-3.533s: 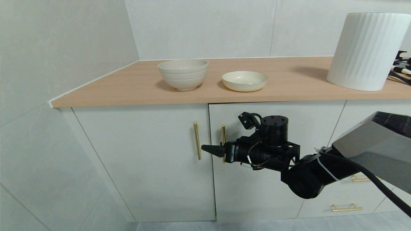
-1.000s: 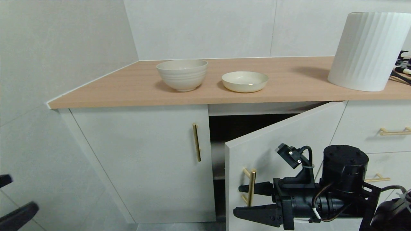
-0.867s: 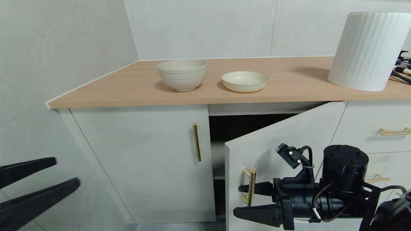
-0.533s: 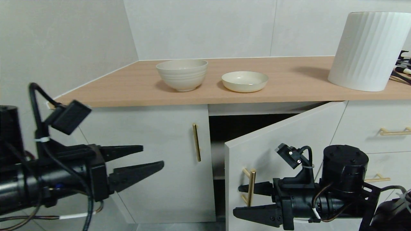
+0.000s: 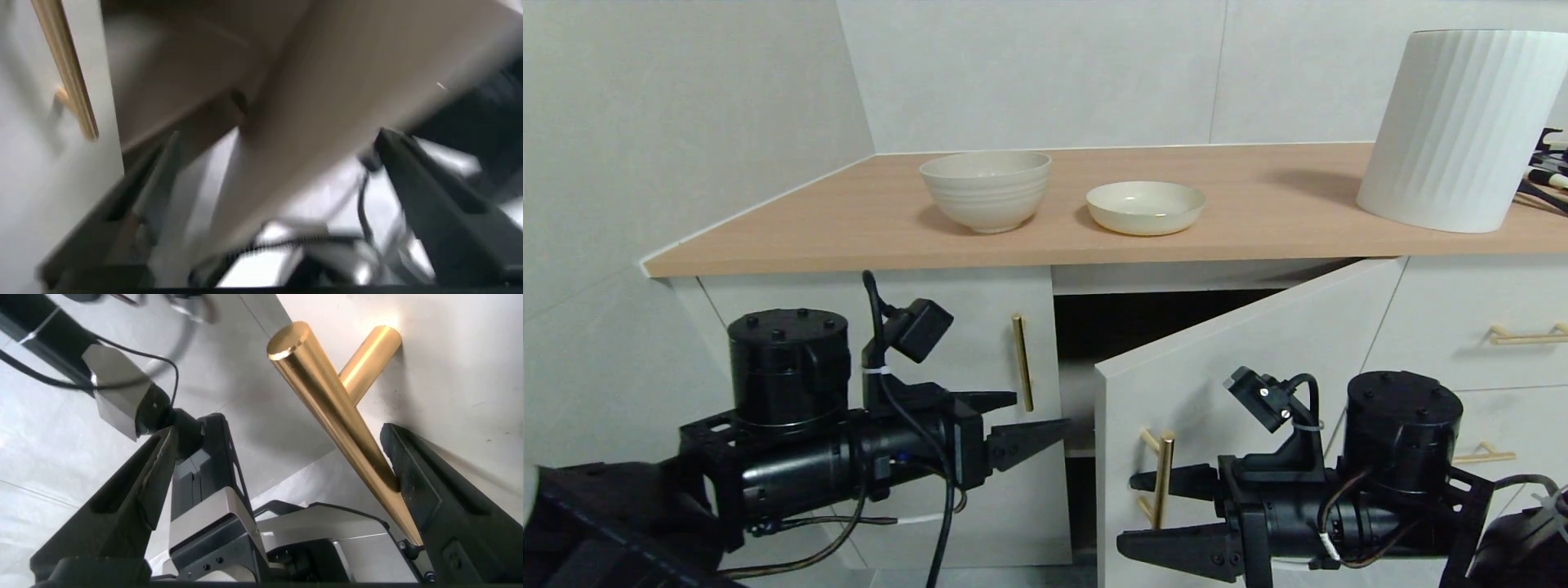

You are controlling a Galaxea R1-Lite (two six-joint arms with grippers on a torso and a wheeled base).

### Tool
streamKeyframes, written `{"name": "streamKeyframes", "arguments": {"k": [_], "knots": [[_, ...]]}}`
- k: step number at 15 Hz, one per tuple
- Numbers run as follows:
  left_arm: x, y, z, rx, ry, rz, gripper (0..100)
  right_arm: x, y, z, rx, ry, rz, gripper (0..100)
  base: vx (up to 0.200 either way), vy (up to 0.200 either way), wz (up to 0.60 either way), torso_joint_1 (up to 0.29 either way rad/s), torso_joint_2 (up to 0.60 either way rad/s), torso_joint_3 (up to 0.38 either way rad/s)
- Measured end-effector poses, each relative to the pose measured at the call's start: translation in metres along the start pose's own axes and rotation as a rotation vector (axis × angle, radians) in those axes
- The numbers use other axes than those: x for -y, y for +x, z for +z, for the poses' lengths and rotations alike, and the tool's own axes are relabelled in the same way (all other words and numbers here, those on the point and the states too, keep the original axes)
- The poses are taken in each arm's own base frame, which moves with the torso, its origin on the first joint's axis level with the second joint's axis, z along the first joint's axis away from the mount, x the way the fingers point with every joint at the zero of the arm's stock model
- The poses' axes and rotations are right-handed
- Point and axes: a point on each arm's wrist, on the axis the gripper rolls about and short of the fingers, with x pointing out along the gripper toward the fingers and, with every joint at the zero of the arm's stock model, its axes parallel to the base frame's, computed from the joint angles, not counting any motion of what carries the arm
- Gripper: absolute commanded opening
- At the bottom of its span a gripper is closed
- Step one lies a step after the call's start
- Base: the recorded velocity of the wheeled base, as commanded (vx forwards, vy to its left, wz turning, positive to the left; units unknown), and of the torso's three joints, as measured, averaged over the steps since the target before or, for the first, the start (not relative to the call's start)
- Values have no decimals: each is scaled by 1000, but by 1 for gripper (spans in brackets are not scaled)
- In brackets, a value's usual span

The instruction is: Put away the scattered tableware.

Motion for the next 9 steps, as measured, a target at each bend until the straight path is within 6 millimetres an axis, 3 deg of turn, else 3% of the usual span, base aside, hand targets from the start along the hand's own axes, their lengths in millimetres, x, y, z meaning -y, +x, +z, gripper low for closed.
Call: {"name": "streamKeyframes", "arguments": {"k": [4,9], "knots": [[-4,29,-15,23,-6,48,0,0,0,-1,-2,2,-1,100,0,0,0,0,0,0],[-8,48,-14,80,27,-18,0,0,0,-1,-5,5,-2,100,0,0,0,0,0,0]]}}
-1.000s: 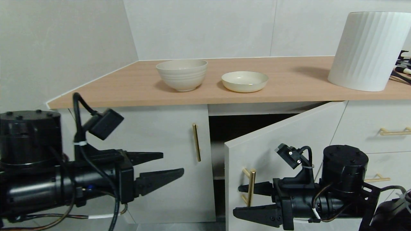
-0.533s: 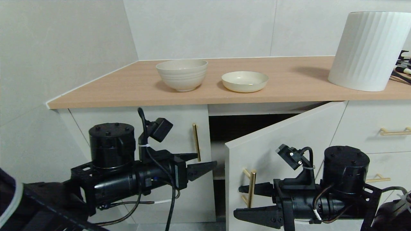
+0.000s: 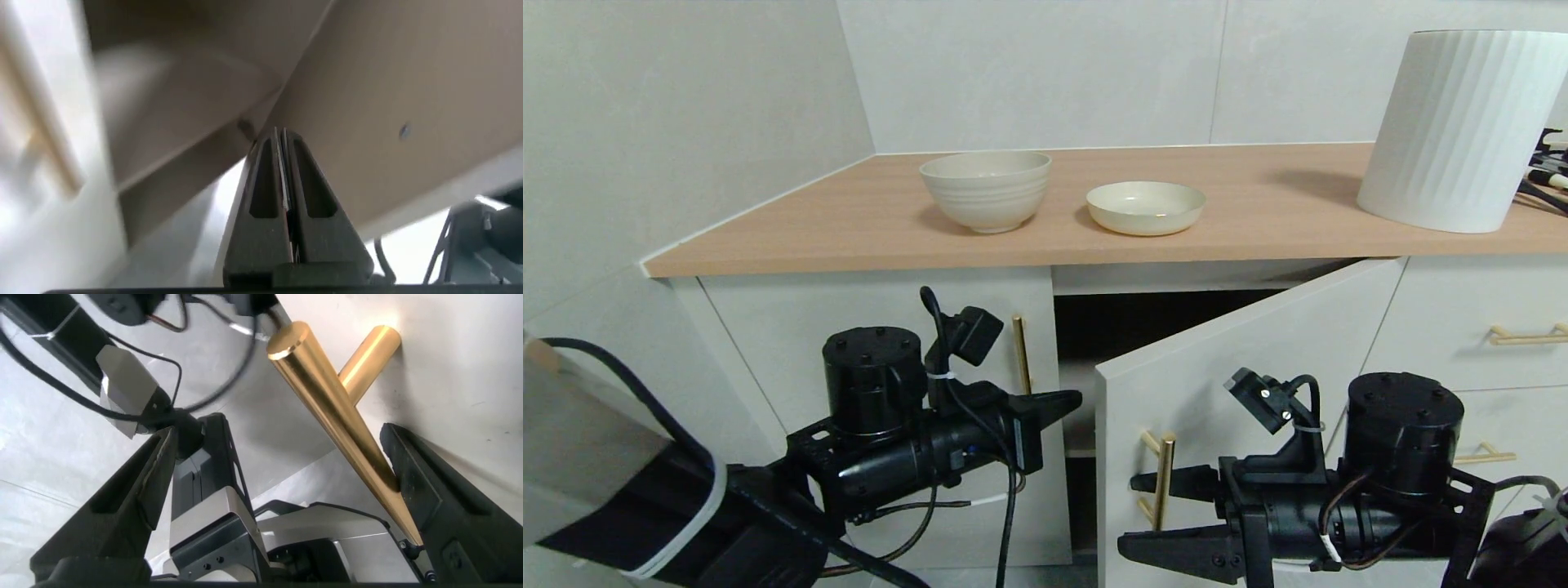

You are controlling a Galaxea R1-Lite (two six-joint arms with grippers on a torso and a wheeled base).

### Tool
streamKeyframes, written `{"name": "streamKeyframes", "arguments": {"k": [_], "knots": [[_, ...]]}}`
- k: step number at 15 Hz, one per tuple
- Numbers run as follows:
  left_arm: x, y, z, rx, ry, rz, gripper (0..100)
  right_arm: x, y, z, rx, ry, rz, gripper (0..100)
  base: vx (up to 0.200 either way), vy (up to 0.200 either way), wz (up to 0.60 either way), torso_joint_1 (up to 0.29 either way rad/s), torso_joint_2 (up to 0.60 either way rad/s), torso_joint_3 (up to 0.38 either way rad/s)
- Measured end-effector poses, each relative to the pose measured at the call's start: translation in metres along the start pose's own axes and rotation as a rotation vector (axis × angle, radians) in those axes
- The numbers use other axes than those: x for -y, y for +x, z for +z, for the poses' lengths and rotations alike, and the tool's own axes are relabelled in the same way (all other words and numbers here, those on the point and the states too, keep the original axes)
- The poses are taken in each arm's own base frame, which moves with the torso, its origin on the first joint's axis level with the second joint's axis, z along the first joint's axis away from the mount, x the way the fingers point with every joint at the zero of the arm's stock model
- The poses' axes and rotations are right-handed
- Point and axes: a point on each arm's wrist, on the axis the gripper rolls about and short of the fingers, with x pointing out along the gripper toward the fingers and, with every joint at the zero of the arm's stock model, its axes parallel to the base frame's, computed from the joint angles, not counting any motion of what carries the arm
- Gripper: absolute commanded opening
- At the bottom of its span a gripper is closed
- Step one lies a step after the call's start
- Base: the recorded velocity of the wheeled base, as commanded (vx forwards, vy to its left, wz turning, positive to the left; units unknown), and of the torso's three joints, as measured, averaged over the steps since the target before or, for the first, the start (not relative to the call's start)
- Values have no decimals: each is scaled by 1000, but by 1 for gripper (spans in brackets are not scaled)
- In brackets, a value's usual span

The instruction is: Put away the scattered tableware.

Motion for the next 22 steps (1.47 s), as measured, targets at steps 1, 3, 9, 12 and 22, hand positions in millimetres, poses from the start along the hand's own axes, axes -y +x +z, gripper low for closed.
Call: {"name": "streamKeyframes", "arguments": {"k": [1,3,9,12,22], "knots": [[-1,7,1,19,11,-25,0,0,0,0,0,0,0,100,0,0,0,0,0,0],[-7,20,-4,49,29,-62,0,0,0,0,-1,1,0,100,0,0,0,0,0,0],[-9,43,-25,108,82,-168,0,-1,-2,1,3,0,-2,100,0,0,0,0,0,0],[0,43,-34,91,88,-224,0,-2,-7,4,16,-3,-11,100,0,0,0,0,0,0],[21,50,-39,72,91,-287,0,5,-52,-9,56,-4,-182,100,0,0,0,0,0,0]]}}
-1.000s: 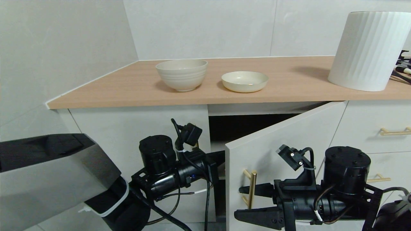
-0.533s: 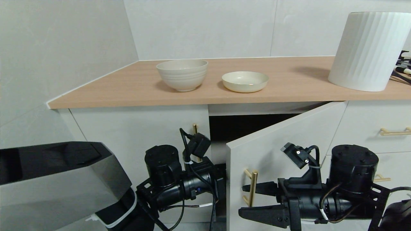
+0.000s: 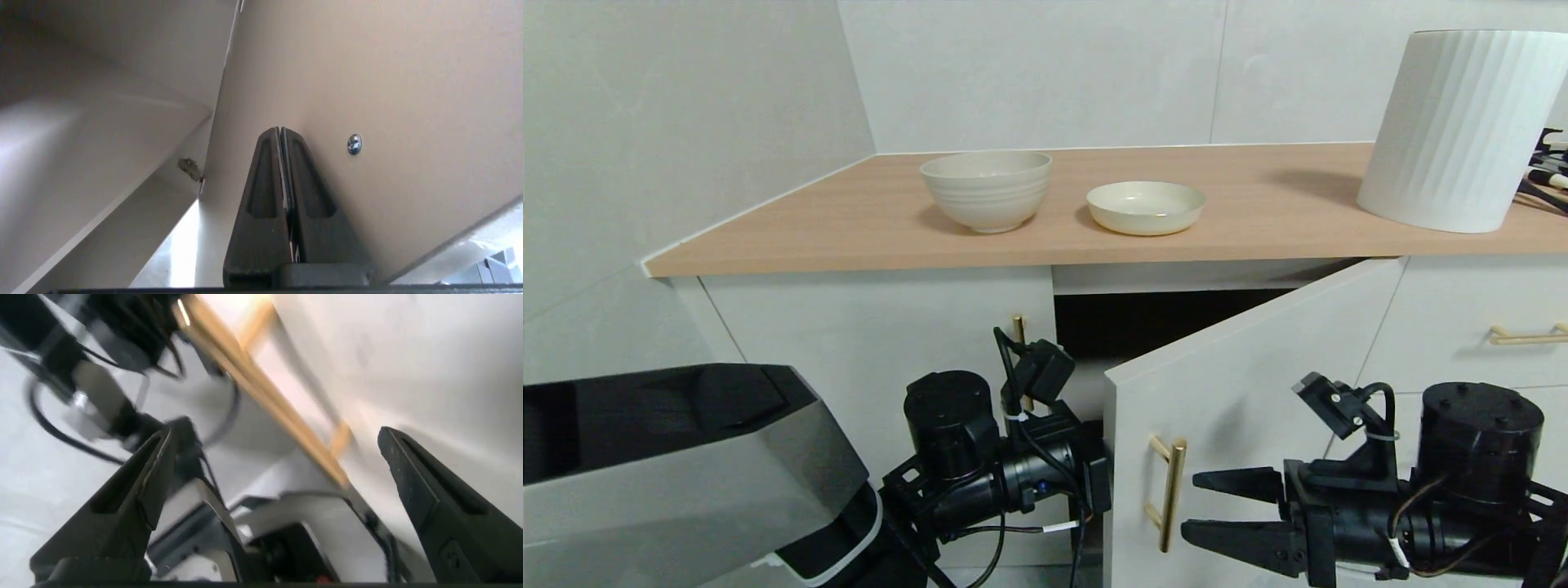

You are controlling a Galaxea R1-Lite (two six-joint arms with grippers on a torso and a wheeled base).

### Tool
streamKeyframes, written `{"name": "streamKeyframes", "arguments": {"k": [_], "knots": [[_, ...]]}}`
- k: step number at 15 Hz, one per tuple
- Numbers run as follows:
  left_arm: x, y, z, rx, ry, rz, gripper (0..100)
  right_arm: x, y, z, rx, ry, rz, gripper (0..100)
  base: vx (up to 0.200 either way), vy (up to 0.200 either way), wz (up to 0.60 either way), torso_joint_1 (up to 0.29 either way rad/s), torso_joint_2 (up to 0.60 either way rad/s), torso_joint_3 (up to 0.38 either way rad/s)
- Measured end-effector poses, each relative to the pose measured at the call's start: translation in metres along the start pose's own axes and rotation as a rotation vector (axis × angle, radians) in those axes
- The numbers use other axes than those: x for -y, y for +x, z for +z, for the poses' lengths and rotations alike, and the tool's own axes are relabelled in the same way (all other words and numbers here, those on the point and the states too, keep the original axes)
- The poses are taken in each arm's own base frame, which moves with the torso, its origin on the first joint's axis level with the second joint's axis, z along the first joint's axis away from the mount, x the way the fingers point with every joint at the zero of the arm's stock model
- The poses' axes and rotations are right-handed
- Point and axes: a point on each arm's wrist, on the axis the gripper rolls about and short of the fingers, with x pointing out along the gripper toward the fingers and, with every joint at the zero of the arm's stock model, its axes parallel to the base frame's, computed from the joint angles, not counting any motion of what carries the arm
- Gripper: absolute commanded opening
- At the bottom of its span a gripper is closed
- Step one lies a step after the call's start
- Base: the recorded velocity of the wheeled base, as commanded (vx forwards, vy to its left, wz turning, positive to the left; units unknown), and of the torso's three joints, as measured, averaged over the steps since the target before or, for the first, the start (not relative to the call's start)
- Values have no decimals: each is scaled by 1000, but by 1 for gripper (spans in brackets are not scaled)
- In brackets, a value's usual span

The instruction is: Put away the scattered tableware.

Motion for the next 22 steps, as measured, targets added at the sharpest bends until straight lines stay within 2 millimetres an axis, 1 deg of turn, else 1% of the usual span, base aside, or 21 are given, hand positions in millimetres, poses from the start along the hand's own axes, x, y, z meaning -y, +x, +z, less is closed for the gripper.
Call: {"name": "streamKeyframes", "arguments": {"k": [3,6,7,12,14,19,22], "knots": [[2,0,-1,-3,-1,-2,0,-8,-18,-18,-31,-2,-40,100,0,0,0,0,0,0],[6,0,-1,-7,-3,-9,0,-18,-31,-23,-29,-5,-42,100,0,0,0,0,0,0],[7,1,-1,-12,-8,-12,0,-20,-34,-24,-26,-8,-41,100,-200,0,0,2,2,7],[11,5,4,-28,-17,-28,0,-26,-39,-24,-13,-22,-35,100,-200,0,0,0,-4,5],[7,9,6,-40,-26,-14,0,-27,-40,-25,-14,-25,-36,100,0,0,0,0,0,0],[-1,29,14,-74,-46,1,0,-31,-46,-29,-18,-27,-31,100,0,0,0,0,0,0],[-3,35,17,-87,-54,11,0,-33,-46,-31,-24,-28,-23,100,-200,0,0,9,4,-1]]}}
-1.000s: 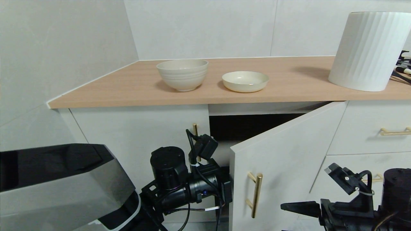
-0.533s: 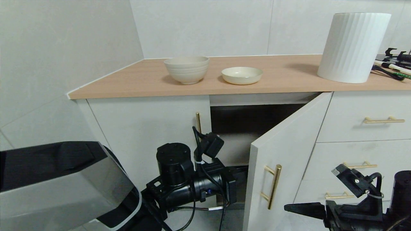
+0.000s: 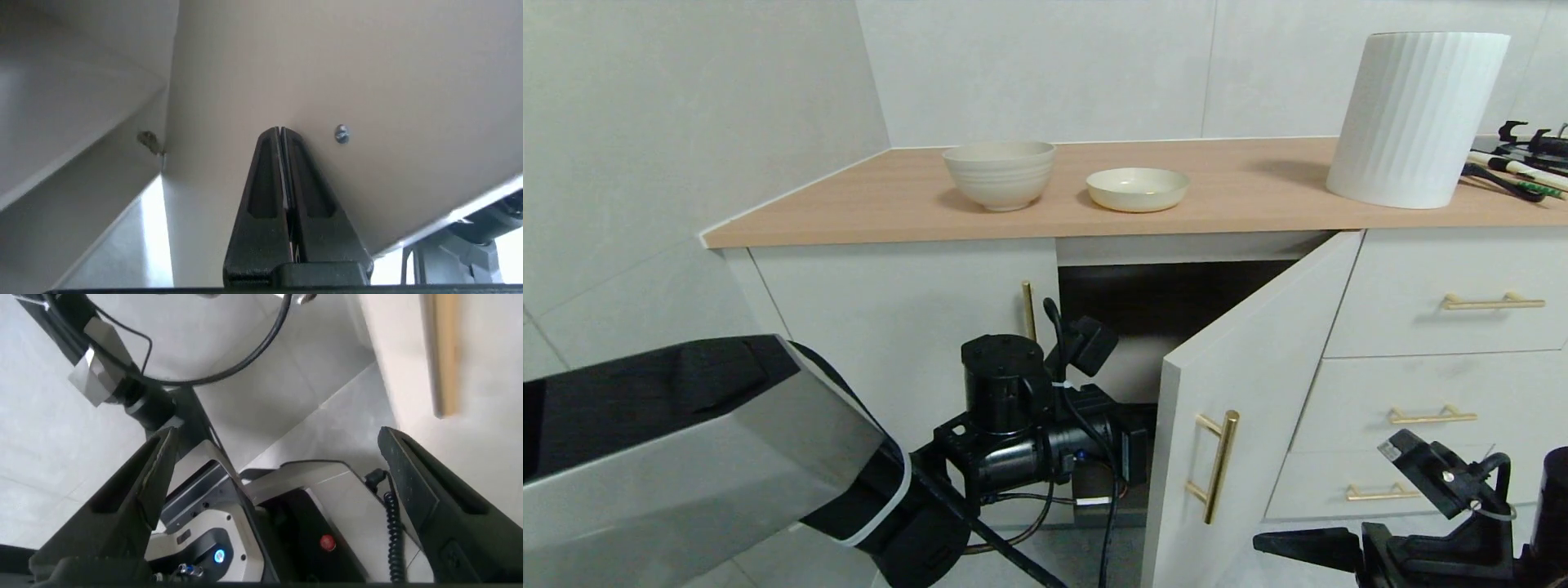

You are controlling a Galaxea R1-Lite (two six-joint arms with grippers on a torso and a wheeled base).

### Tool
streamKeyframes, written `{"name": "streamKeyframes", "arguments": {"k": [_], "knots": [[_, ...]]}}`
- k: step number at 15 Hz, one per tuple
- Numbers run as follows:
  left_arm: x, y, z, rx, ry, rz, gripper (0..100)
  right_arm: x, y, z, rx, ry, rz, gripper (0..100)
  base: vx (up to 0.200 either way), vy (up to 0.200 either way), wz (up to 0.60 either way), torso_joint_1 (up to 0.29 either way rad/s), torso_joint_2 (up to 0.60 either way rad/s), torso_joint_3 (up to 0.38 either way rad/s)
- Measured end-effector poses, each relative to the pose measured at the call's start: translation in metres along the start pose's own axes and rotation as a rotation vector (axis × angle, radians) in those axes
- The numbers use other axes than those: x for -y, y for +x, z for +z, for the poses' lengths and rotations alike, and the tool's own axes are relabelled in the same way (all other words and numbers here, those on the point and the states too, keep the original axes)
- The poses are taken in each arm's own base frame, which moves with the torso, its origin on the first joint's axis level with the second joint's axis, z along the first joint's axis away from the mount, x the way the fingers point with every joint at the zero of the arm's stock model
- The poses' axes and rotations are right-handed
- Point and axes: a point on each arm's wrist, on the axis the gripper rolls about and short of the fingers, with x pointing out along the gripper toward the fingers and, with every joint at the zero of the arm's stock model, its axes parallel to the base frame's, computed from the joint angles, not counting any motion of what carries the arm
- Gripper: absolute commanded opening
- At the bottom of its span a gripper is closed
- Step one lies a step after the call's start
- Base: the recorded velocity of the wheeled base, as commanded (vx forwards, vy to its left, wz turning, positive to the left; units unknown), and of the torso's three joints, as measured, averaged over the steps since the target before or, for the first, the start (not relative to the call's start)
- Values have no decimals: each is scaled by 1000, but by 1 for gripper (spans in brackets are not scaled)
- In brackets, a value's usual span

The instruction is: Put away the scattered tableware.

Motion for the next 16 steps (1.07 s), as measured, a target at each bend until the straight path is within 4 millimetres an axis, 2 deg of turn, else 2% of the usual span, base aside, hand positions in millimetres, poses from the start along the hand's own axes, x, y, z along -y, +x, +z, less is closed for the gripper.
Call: {"name": "streamKeyframes", "arguments": {"k": [2,8,11,14,16], "knots": [[-2,4,5,2,-2,18,0,-1,-1,-3,-10,5,3,100,-200,0,0,5,2,0],[-8,17,21,-2,-33,30,0,-3,-3,-7,-22,11,7,100,0,0,0,0,0,0],[-7,22,23,-8,-36,27,0,-5,-5,-7,-16,5,11,100,0,0,0,0,0,0],[16,38,25,-64,-45,-7,0,-11,-9,-3,5,-19,33,100,0,0,0,0,0,0],[50,53,28,-97,-30,-82,0,-20,-16,-1,20,-42,68,100,0,0,0,0,0,0]]}}
